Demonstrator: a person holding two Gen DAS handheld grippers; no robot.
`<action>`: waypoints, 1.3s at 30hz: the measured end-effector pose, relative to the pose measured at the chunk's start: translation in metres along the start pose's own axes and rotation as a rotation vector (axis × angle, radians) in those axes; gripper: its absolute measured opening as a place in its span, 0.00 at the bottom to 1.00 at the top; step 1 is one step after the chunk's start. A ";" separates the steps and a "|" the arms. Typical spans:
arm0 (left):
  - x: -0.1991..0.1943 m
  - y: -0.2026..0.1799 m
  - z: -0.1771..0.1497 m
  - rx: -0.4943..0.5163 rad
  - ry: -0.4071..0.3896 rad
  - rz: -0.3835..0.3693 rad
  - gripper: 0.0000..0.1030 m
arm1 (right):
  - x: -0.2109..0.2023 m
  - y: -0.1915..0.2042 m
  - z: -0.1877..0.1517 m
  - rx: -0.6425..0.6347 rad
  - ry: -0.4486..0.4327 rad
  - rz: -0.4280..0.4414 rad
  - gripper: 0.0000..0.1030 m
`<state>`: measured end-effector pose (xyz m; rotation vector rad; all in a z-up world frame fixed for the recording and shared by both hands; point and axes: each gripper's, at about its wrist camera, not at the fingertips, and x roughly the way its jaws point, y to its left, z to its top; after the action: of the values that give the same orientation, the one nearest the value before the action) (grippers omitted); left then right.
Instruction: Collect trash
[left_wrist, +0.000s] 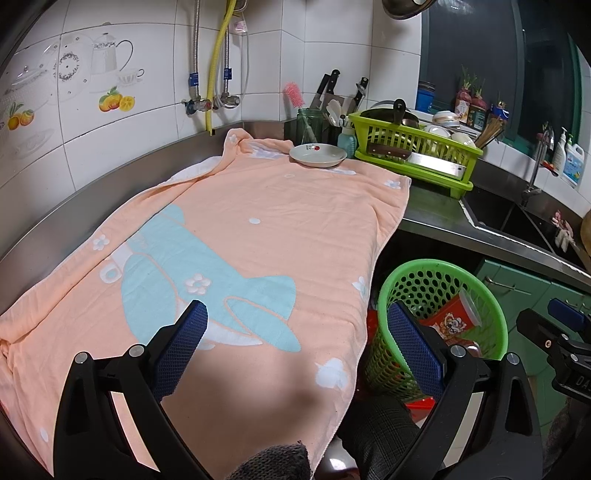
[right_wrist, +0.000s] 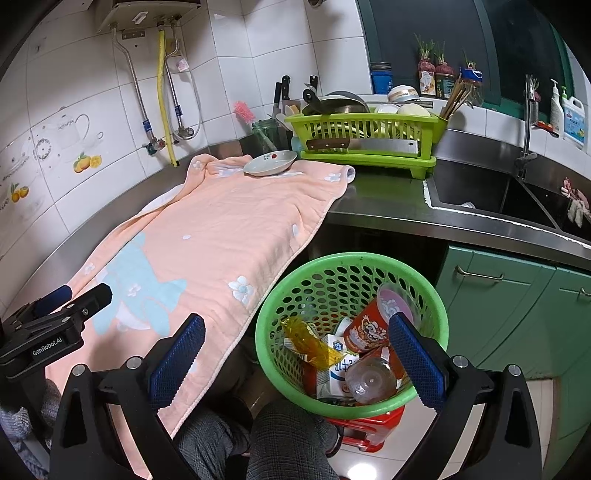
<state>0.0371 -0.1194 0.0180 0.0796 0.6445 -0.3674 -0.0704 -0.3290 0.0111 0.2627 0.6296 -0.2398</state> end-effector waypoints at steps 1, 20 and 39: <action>0.000 0.000 0.000 0.000 0.000 0.002 0.94 | 0.000 0.000 0.000 0.001 0.001 0.002 0.93; -0.002 -0.001 0.002 0.013 -0.013 -0.001 0.94 | 0.000 0.001 0.000 0.001 0.001 0.000 0.93; -0.001 0.000 0.003 0.021 -0.022 -0.002 0.94 | 0.001 0.002 0.000 0.006 0.004 0.004 0.93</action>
<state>0.0375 -0.1199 0.0211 0.0945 0.6191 -0.3765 -0.0689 -0.3277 0.0103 0.2698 0.6327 -0.2377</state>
